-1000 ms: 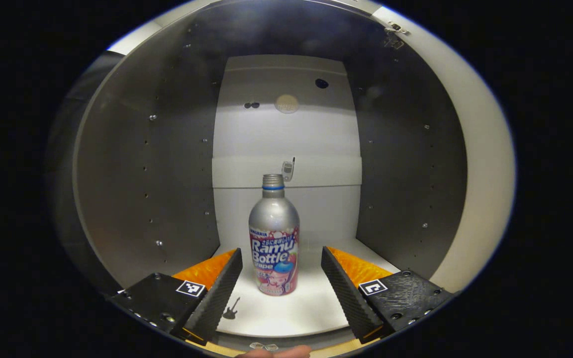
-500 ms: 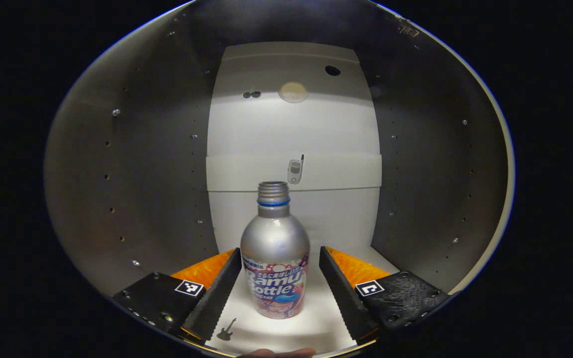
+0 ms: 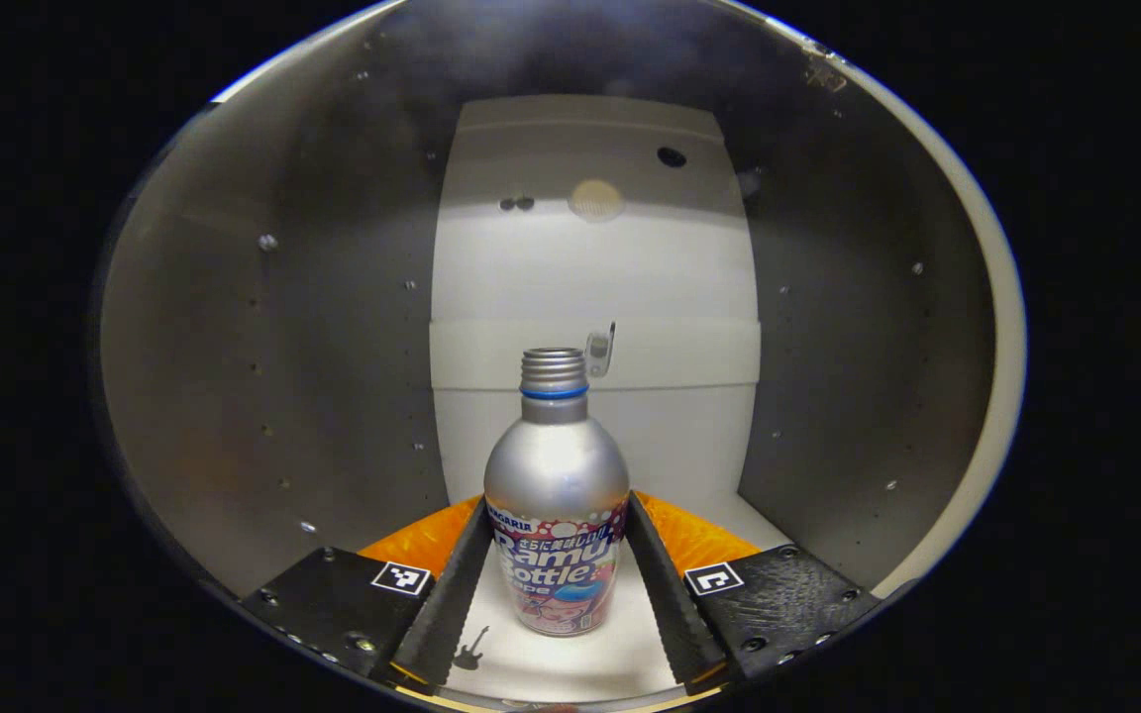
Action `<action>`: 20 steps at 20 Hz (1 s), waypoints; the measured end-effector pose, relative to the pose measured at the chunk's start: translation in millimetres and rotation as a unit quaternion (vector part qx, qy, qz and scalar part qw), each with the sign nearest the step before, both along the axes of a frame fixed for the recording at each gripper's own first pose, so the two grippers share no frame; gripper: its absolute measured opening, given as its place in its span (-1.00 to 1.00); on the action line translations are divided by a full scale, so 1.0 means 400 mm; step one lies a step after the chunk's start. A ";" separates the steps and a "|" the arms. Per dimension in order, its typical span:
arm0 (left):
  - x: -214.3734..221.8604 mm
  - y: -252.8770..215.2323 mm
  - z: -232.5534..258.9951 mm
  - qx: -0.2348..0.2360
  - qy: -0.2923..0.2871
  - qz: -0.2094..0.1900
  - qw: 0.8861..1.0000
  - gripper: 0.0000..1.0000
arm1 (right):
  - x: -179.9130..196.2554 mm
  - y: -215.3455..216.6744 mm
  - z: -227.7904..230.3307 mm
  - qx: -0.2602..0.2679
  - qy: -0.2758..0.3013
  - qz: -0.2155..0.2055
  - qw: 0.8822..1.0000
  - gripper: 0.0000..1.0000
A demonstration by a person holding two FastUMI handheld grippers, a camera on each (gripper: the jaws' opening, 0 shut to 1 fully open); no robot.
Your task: Open the cabinet door with the right hand, grasp the bottle in the cabinet with the left hand and place it on the coaster, then close the cabinet door with the right hand.
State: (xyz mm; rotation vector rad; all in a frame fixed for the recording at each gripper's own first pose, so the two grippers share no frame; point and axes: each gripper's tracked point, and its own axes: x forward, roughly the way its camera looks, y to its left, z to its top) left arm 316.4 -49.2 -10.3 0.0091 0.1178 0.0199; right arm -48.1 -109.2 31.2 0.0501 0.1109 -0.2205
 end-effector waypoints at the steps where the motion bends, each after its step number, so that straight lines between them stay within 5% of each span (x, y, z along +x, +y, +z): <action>1: -0.041 0.002 0.020 -0.007 -0.006 -0.005 1.000 0.56 | -0.002 0.000 -0.001 0.005 -0.001 0.006 1.000 0.86; 6: -0.302 0.037 0.104 0.020 -0.054 0.018 0.998 0.56 | 0.016 0.000 -0.014 0.000 0.040 0.086 0.996 0.89; 11: -0.563 0.060 0.057 0.037 -0.045 0.042 0.997 0.55 | 0.039 -0.017 -0.004 -0.041 0.038 0.164 0.985 1.00; 14: -0.692 0.088 0.005 0.058 -0.046 0.072 0.995 0.66 | 0.034 -0.021 -0.016 -0.038 0.023 0.182 0.982 0.99; 20: -0.856 0.166 -0.157 0.089 -0.032 0.124 0.988 0.55 | 0.015 -0.021 -0.112 -0.012 0.063 0.183 0.981 1.00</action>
